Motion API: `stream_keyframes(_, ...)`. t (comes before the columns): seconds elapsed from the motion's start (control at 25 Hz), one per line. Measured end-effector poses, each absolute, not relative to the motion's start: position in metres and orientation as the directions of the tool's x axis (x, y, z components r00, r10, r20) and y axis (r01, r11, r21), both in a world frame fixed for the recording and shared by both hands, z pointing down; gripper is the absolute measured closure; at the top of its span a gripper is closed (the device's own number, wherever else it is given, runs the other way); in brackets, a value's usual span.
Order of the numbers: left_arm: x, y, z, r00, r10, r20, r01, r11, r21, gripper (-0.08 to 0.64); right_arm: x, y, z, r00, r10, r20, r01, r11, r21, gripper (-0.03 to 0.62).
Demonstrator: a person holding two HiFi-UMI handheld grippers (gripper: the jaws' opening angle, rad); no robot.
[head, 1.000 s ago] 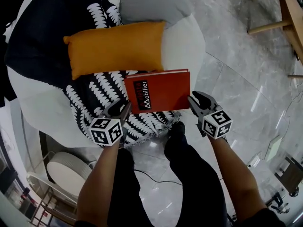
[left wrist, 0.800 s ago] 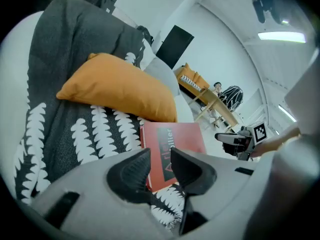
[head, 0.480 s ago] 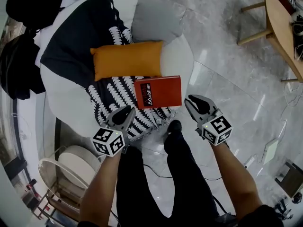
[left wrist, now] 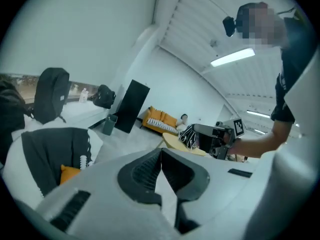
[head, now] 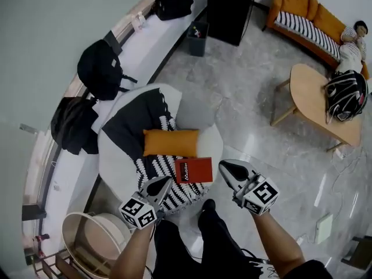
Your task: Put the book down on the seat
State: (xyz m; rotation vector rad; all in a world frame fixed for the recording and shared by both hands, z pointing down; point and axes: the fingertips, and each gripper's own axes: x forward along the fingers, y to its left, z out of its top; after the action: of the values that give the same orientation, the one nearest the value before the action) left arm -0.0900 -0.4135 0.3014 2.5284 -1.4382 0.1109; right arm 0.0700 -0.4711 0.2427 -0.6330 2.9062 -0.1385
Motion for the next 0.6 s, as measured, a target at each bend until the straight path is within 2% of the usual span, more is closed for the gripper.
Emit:
stream_keyframes(0.2,-0.056,-0.369,0.182,0.537,-0.843,0.040,-0.843,-0.535,0.051,0.537,0.101,-0.418,0.133,-0.901,-0.362,-0.238,-0.369,0.929,-0.018,0.561)
stream_keyframes(0.4,-0.036,-0.324,0.091,0.559,-0.827,-0.053,-0.827,-0.553,-0.098,0.537,0.123,-0.369,0.056,-0.876,-0.309,-0.370,-0.327,0.945,-0.014,0.561)
stream_keyframes(0.6,-0.019,-0.272,0.048,0.628,-0.773,-0.093,-0.775,-0.609,-0.167,0.537,0.132,-0.284,-0.006,-0.845,-0.137,-0.518,-0.219,0.971,0.101,0.561)
